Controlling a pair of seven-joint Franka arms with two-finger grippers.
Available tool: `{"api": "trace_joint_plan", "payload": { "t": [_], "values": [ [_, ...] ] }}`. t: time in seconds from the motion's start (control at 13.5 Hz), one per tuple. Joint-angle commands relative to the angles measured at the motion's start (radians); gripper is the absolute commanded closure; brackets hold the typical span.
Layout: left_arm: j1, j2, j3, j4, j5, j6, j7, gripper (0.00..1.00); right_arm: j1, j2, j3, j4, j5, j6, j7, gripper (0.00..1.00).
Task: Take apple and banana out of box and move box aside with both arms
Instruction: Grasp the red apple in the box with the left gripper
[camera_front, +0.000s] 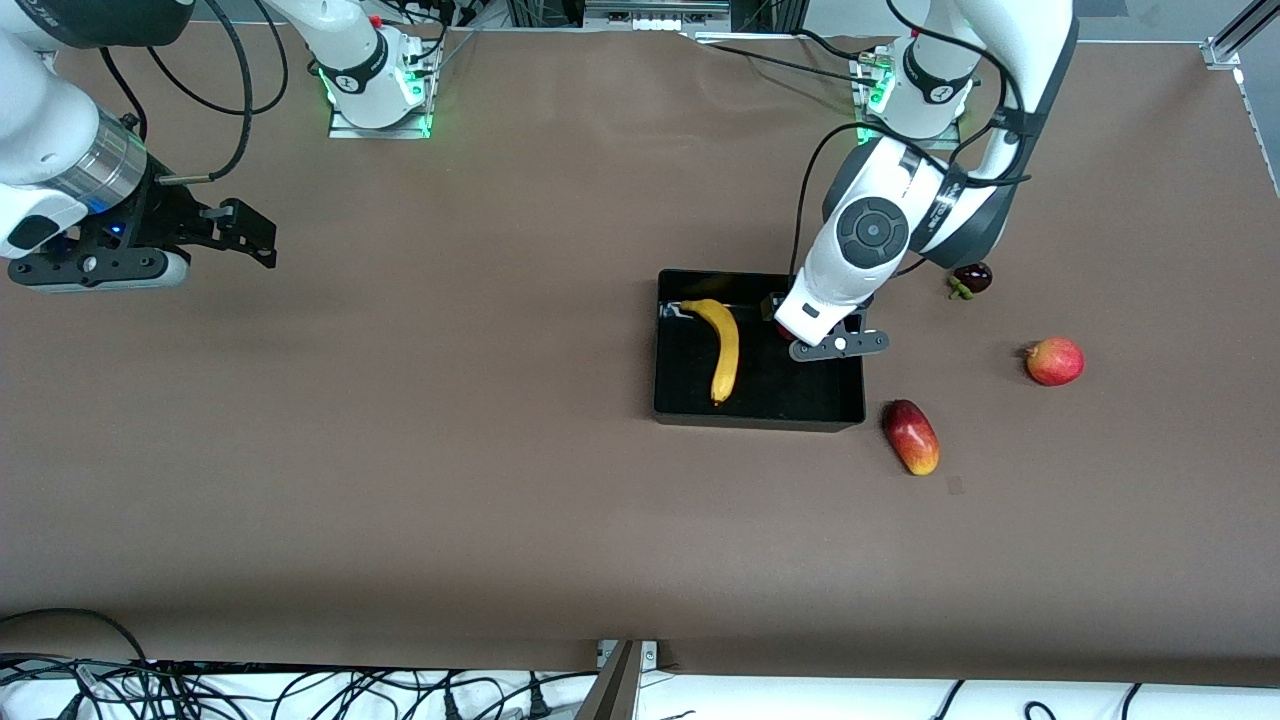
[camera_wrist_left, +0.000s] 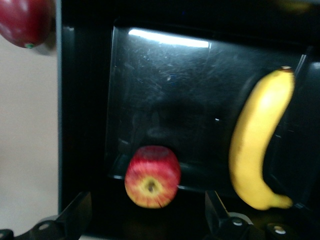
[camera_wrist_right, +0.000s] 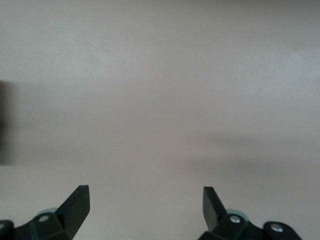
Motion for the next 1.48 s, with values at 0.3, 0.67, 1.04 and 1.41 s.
{"api": "trace_joint_plan", "payload": {
  "t": [0.3,0.67,1.04,1.41],
  "values": [
    [-0.022,0.02,0.007,-0.145,0.039,0.228,-0.005,0.0,0.0,0.008,0.002,0.018,-0.017,-0.002,-0.004,0.0],
    [-0.022,0.07,0.006,-0.148,0.087,0.277,-0.005,0.0,0.0,0.008,0.002,0.018,-0.017,-0.002,-0.004,0.0],
    [-0.019,0.045,0.006,-0.092,0.087,0.192,0.001,0.97,0.0,0.008,0.003,0.018,-0.017,-0.002,-0.004,0.0],
    [-0.007,-0.002,0.004,0.212,0.079,-0.333,0.03,0.98,0.0,0.008,0.002,0.018,-0.018,-0.002,-0.004,0.0]
  ]
}}
